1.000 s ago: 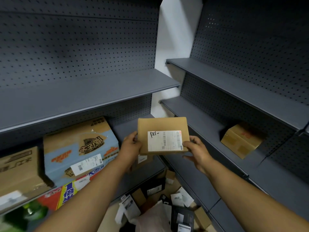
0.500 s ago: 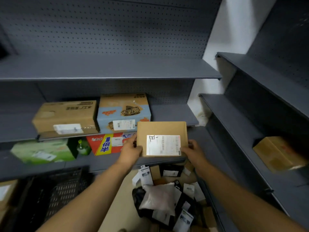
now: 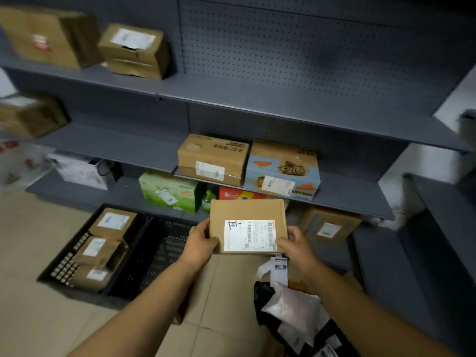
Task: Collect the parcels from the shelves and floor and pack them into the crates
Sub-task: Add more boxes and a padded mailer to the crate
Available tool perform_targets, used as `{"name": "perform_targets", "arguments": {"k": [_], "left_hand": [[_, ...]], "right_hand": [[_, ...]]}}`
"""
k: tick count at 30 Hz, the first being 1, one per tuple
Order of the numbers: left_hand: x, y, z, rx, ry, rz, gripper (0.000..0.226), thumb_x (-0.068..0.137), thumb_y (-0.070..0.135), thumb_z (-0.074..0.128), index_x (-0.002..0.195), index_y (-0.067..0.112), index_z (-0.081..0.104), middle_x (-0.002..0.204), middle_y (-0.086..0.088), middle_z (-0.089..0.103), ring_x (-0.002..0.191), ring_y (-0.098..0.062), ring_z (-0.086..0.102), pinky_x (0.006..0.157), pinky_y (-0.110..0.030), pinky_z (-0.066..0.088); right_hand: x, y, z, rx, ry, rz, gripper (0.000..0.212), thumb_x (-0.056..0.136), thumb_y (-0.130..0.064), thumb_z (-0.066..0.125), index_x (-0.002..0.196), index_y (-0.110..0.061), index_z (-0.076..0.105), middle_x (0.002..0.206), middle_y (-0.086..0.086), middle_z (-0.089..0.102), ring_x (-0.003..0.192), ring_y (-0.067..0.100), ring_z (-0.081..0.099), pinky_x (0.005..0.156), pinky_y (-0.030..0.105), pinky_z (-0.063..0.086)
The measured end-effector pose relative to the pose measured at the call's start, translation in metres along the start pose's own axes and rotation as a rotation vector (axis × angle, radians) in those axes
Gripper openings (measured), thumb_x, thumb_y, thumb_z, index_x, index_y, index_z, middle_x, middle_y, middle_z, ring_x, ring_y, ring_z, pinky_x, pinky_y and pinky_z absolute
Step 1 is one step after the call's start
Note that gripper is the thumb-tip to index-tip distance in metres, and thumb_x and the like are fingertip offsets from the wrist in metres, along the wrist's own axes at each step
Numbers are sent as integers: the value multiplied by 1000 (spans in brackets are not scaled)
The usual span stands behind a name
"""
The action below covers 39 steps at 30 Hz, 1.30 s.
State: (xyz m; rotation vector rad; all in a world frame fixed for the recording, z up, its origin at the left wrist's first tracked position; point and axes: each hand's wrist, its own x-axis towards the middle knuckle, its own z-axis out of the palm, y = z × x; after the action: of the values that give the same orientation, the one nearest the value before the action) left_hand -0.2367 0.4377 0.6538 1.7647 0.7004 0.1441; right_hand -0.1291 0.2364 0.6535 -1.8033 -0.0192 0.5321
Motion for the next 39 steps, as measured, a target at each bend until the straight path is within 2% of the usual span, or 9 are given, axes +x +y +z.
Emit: {"name": "perform_targets", "arguments": {"k": [6,12,15,18,20,23,32,36,39], "left_hand": [[-26,-67,-130,-31,123,-90,55,81,-10,48,134,4,47,121,-20,56,110,-30,56,92,-35,47],[-52,-138,-269,-104,234,-168,54,83,-7,50,135,10,45,114,-6,59,104,-21,56,86,-29,46],[-61,-168,-330,-115,274,-204,53,84,-5,51,134,14,46,109,-7,60,102,-23,58,92,-38,49],[-65,-192,-377,-153,293,-223,53,83,-7,50,130,19,49,110,-10,62,97,-21,60,84,-35,53],[-63,-204,-402,-171,322,-225,49,82,-9,50,121,20,53,109,-10,63,93,-18,60,76,-31,53],[-53,-220,-429,-191,340,-254,58,82,-7,51,134,18,46,109,-6,62,98,-18,60,77,-30,52],[17,-243,-493,-130,388,-267,52,81,-7,54,129,11,50,101,2,63,99,-20,60,84,-34,50],[56,-241,-527,-105,443,-264,55,80,-8,53,130,14,48,90,17,57,88,-12,59,76,-29,48],[82,-243,-549,-80,476,-242,56,82,-5,53,131,19,47,96,14,61,87,-3,58,73,-23,47]], "right_hand": [[-32,-7,146,-56,-150,-3,23,88,2,54,98,-18,50,99,1,63,85,13,62,71,25,49],[-72,-11,302,-112,-219,-2,28,86,7,54,110,-7,49,101,5,59,87,16,57,56,8,47],[-89,-11,369,-139,-272,4,32,86,6,55,115,-7,49,105,8,61,89,17,59,69,18,49],[-98,-9,423,-180,-319,10,37,85,4,56,119,-8,51,111,7,62,94,17,60,80,26,47],[-100,-10,452,-204,-342,13,33,84,4,57,112,-15,53,106,1,62,88,10,61,75,19,49],[-96,-14,487,-255,-356,5,32,83,2,58,100,-24,52,97,-5,61,81,3,59,63,12,45],[-27,-30,574,-254,-438,35,34,84,6,57,110,-16,56,95,-2,62,79,5,60,53,7,45],[12,-47,621,-261,-470,53,37,86,-1,58,120,-16,55,94,-7,61,86,9,60,64,13,47],[38,-59,652,-310,-507,38,32,86,-5,58,113,-23,56,97,-7,62,92,11,60,77,24,49]]}}
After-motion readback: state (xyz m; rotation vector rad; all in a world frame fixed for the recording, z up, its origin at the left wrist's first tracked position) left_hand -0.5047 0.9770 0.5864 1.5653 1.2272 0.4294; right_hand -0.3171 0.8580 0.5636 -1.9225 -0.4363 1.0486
